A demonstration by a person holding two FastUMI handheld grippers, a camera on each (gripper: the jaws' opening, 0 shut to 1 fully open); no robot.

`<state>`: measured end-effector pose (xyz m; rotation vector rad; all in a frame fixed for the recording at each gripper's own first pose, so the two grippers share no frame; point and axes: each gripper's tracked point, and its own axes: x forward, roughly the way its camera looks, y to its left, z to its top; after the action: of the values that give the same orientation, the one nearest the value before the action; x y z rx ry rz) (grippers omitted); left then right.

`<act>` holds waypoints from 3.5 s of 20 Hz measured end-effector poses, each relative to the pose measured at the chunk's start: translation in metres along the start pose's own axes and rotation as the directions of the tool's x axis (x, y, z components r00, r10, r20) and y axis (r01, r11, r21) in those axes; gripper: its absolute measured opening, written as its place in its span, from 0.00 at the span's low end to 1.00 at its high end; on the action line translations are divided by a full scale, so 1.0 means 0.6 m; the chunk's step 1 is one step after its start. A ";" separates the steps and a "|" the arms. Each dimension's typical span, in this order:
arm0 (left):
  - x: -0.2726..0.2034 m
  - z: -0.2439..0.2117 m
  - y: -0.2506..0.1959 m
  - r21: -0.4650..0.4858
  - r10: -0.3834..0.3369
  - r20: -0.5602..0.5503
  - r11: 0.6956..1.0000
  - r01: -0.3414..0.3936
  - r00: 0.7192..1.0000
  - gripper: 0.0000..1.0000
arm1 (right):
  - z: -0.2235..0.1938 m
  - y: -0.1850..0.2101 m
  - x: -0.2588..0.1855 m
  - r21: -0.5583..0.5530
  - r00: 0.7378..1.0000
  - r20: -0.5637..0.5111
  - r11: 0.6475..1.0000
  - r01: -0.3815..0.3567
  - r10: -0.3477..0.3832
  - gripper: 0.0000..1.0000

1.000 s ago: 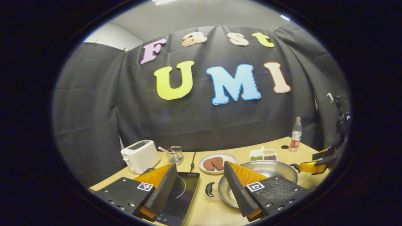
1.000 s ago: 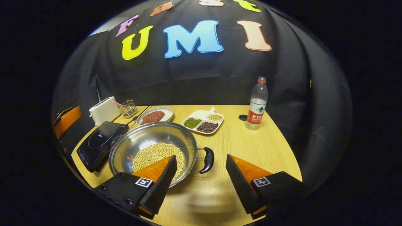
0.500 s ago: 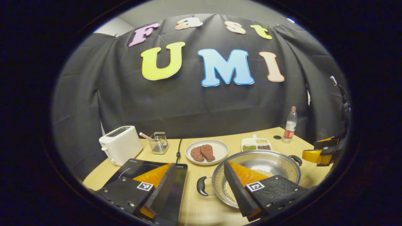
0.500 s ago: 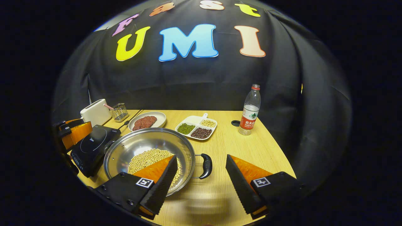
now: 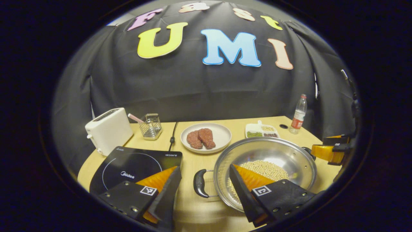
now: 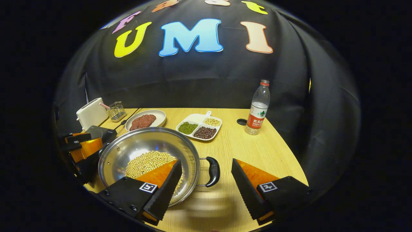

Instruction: First push the handle of the pot to place it horizontally, then grasp the pot with both hands and set it on the induction cooktop.

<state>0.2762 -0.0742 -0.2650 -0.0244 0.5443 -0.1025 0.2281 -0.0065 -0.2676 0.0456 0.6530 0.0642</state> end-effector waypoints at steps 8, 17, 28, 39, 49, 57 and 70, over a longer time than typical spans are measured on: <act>0.050 -0.052 -0.003 -0.001 -0.010 -0.113 1.000 0.010 0.994 0.92 | -0.025 -0.003 0.037 -0.002 0.998 -0.063 1.000 0.004 -0.005 0.94; 0.069 -0.081 -0.004 -0.014 -0.012 -0.166 1.000 0.009 0.986 0.89 | -0.055 -0.004 0.070 -0.001 0.991 -0.136 1.000 0.014 -0.014 0.98; 0.076 -0.089 -0.003 -0.043 -0.002 -0.166 0.999 -0.005 0.986 0.66 | -0.052 0.001 0.083 0.006 0.989 -0.146 1.000 0.027 -0.026 0.66; 0.069 -0.072 0.007 -0.059 0.001 -0.156 0.998 -0.010 0.988 0.59 | -0.038 0.016 0.055 -0.011 0.986 -0.156 0.998 0.060 -0.061 0.49; 0.016 -0.014 0.075 -0.045 0.001 -0.103 0.999 -0.006 0.995 0.57 | 0.007 0.078 0.005 0.027 0.993 -0.109 0.998 0.056 -0.053 0.52; -0.018 -0.002 0.162 -0.048 0.022 -0.083 0.999 -0.026 0.996 0.56 | 0.022 0.160 -0.014 0.035 0.996 -0.091 0.999 0.030 -0.026 0.49; -0.037 0.000 0.341 -0.053 0.054 -0.077 0.997 -0.058 0.996 0.56 | 0.043 0.321 -0.013 0.049 0.997 -0.082 0.999 0.001 0.003 0.49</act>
<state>0.2757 0.1314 -0.2640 -0.0591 0.6228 -0.0338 0.2290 0.1846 -0.2302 0.0913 0.7365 0.0509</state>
